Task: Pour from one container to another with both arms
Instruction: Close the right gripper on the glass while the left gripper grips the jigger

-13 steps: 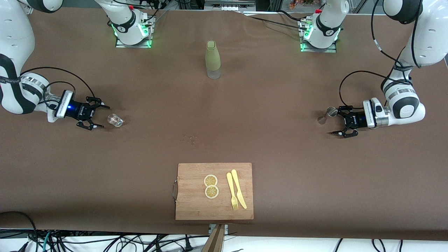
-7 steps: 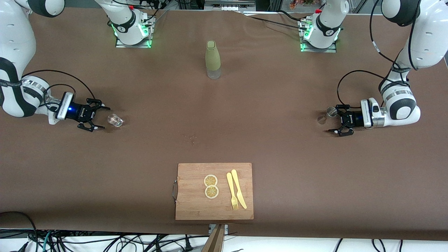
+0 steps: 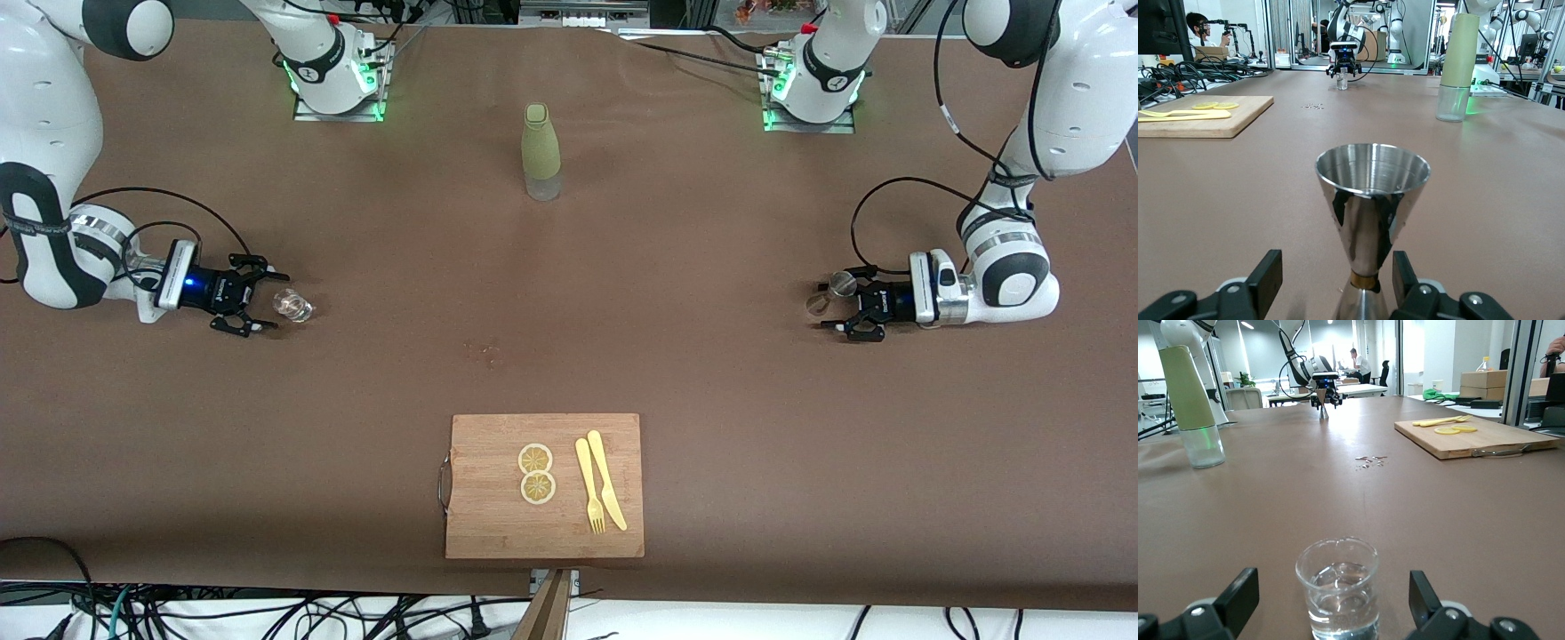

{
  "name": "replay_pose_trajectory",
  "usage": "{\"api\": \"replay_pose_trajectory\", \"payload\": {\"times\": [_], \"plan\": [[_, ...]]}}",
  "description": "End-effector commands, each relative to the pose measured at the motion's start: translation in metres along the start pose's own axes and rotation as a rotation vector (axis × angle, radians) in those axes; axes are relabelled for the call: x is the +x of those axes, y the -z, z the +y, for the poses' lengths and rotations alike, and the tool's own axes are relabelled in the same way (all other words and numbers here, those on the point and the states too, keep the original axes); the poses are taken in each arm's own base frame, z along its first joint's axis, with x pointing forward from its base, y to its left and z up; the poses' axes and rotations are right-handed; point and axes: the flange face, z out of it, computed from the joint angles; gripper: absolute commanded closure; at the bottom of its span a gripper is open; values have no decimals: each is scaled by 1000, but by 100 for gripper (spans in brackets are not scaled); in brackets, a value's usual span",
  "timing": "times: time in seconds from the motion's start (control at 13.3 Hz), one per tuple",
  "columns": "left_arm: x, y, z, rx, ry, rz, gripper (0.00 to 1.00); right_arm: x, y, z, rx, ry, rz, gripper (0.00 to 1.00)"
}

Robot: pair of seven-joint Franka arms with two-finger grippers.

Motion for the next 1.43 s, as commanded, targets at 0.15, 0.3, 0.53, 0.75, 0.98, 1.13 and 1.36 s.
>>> {"api": "replay_pose_trajectory", "payload": {"times": [0.15,0.3,0.53,0.75,0.98,1.13,1.36], "plan": [[-4,2,3,9,-92,46,26,-7,-10,2,17,30,26,0],[-5,5,6,7,-94,50,28,-4,-13,6,23,39,25,0],[-5,7,7,5,-94,50,34,-6,-21,7,40,35,25,0],[-6,11,8,7,-93,44,39,-6,-27,9,54,32,22,0],[-6,11,8,8,-117,44,59,-10,-31,7,70,25,21,0],[-7,11,8,8,-120,42,62,-11,-37,5,87,21,38,0],[-7,10,9,8,-133,43,76,-14,-39,3,92,19,43,1]]}}
